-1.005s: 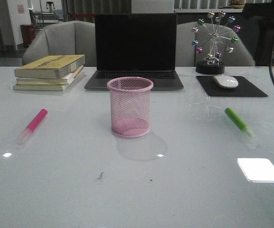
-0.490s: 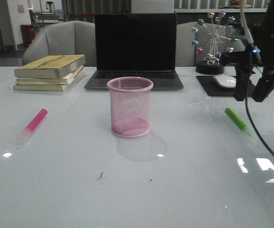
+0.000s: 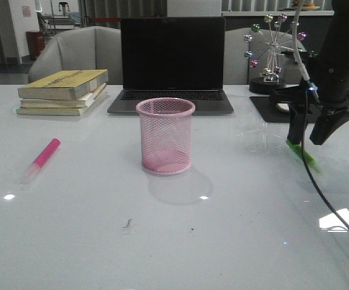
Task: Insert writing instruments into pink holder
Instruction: 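Lower the right gripper onto the green highlighter and close on it, then lift the green highlighter and carry it over the pink holder, then lower the green highlighter into the holder and open the right gripper, then withdraw the right gripper away from the holder, then lower the left gripper onto the pink highlighter and close on it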
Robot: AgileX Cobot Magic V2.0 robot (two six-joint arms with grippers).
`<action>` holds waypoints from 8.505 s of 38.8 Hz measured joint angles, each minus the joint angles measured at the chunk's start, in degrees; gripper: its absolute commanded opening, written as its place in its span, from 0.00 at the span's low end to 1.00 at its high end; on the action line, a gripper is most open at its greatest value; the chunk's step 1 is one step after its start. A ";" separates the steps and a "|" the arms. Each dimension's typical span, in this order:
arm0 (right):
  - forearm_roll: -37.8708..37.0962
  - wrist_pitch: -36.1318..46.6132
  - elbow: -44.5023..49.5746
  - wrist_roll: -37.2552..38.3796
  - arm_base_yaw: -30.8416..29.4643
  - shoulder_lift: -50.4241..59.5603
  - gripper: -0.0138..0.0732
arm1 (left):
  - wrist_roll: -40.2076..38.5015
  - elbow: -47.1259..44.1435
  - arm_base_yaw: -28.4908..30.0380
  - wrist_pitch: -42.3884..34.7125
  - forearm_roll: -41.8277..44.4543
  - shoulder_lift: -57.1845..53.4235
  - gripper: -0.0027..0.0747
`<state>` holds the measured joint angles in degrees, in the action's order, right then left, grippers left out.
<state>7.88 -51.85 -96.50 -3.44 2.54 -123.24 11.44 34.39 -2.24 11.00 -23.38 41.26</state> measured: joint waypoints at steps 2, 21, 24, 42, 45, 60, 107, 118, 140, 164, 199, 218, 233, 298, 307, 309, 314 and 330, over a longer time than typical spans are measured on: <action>-0.24 0.00 0.00 0.00 0.00 -0.08 0.59 | 0.00 0.00 0.00 0.00 -0.05 0.00 0.71; -0.49 0.25 -0.26 0.00 0.00 -2.32 0.59 | 0.00 0.00 0.00 -2.09 -0.18 0.00 0.71; -0.49 0.23 -0.40 0.00 0.00 -2.45 0.59 | 0.00 0.00 0.00 -2.57 -0.18 0.00 0.71; 0.56 0.61 -0.97 0.00 0.00 -2.91 0.19 | 0.00 0.00 0.00 -3.94 -0.40 0.00 0.71; 1.73 1.62 -0.97 -0.14 0.11 -2.91 0.19 | 0.00 0.00 0.00 -3.94 -0.40 0.00 0.71; 2.60 10.86 -0.45 -1.98 5.96 6.63 0.19 | 0.00 0.00 0.00 -3.94 -0.40 0.00 0.71; 2.60 76.27 27.46 -3.48 31.35 14.59 0.19 | 0.00 0.00 0.00 -4.33 -0.40 0.00 0.71; 2.70 77.75 27.57 -3.48 31.35 12.20 0.19 | 0.00 0.00 0.00 -4.33 -0.40 0.00 0.71; 2.70 77.05 27.57 -4.55 29.90 12.11 0.61 | 0.00 0.00 0.00 -4.33 -0.40 0.00 0.71; 4.14 47.27 27.57 -12.11 14.22 36.68 0.61 | 0.00 0.00 0.00 -4.60 -0.40 0.00 0.71; 0.94 27.25 57.60 -12.20 -8.10 73.88 0.61 | 0.00 0.00 0.00 -0.84 6.01 0.00 0.71; 0.94 26.90 58.42 -12.23 -8.26 74.56 0.61 | 1.40 15.49 -4.71 8.23 6.88 17.39 0.71; 0.94 26.90 58.42 -12.33 -8.26 74.56 0.61 | 1.76 34.47 -5.60 22.62 7.23 43.20 0.70; 0.94 24.78 58.42 -12.33 -8.26 74.56 0.61 | 1.97 50.34 -5.60 30.44 8.94 75.80 0.60; 0.94 24.68 58.42 -12.33 -8.26 74.56 0.61 | 1.97 50.34 -5.60 30.44 8.94 76.03 0.60; 0.94 24.68 58.42 -12.33 -8.26 74.56 0.61 | 1.97 50.34 -5.60 30.44 8.94 76.03 0.60; 0.94 24.68 58.42 -12.33 -8.26 74.56 0.61 | 1.97 50.34 -5.60 30.44 8.96 76.03 0.60; 0.94 24.68 58.42 -12.33 -8.26 74.56 0.61 | 1.97 50.45 -5.60 30.60 9.06 77.64 0.60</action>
<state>8.82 -27.17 -38.09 -15.77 -5.72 -48.68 13.41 84.84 -7.83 41.59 -14.33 118.90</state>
